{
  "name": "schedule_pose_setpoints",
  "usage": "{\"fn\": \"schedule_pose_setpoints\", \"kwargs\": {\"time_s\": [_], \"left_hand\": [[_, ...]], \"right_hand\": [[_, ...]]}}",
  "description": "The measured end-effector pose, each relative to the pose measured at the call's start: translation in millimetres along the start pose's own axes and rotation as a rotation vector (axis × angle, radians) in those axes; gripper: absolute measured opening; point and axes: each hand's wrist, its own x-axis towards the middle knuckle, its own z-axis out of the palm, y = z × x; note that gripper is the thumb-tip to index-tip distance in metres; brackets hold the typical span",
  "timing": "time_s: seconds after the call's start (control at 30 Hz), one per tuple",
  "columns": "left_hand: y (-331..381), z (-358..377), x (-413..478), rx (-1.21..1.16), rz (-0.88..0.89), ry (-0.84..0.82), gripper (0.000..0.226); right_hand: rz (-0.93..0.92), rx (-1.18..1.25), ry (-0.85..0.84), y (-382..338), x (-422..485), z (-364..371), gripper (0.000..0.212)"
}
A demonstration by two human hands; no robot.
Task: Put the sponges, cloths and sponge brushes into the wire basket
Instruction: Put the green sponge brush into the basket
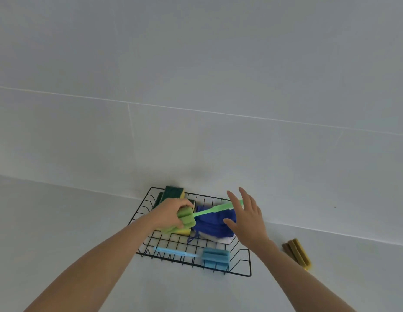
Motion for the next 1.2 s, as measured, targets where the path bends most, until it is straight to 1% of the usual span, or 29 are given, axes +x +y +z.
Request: {"fn": "schedule_pose_setpoints", "kwargs": {"time_s": [0.13, 0.2, 0.27, 0.33, 0.4, 0.5, 0.63, 0.77, 0.87, 1.03, 1.1, 1.2], "left_hand": [[-35.9, -3.2, 1.6, 0.076, -0.004, -0.044, 0.053], [-48.5, 1.4, 3.9, 0.098, 0.011, -0.063, 0.049], [-60.0, 10.1, 6.5, 0.127, 0.019, -0.074, 0.044], [-69.7, 21.0, 10.0, 0.156, 0.020, -0.088, 0.042], [-77.1, 32.4, 12.4, 0.183, 0.015, -0.115, 0.044], [-85.9, 46.8, 15.4, 0.224, 0.002, -0.117, 0.043], [-97.0, 58.5, 22.2, 0.306, 0.010, -0.067, 0.045], [-106.5, 67.6, 28.8, 0.480, 0.027, 0.006, 0.050], [-111.9, 73.4, 29.0, 0.564, -0.017, 0.040, 0.053], [-110.0, 74.3, 27.4, 0.621, -0.120, 0.068, 0.051], [-107.0, 72.9, 26.3, 0.640, -0.153, 0.065, 0.050], [-104.6, 71.1, 24.5, 0.640, -0.177, 0.083, 0.048]], "right_hand": [[-0.017, -0.201, -0.139, 6.0, 13.0, 17.6, 0.056], [0.002, -0.252, -0.180, 10.5, 16.7, 30.9, 0.046], [-0.022, -0.321, -0.261, 12.0, 17.8, 45.6, 0.036], [-0.036, -0.345, -0.342, 11.8, 17.8, 59.7, 0.032], [-0.004, -0.311, -0.374, 11.7, 18.6, 71.5, 0.027], [0.022, -0.269, -0.411, 12.0, 23.6, 87.7, 0.026], [0.049, -0.223, -0.458, 12.6, 35.0, 106.6, 0.027], [0.050, -0.204, -0.492, 11.9, 43.6, 118.6, 0.029], [0.097, -0.137, -0.488, 11.9, 49.0, 126.1, 0.032], [0.164, 0.048, -0.480, 10.5, 47.8, 132.0, 0.038], [0.174, 0.103, -0.472, 10.7, 44.6, 130.1, 0.038], [0.161, 0.153, -0.492, 11.7, 37.8, 120.5, 0.044]]}}
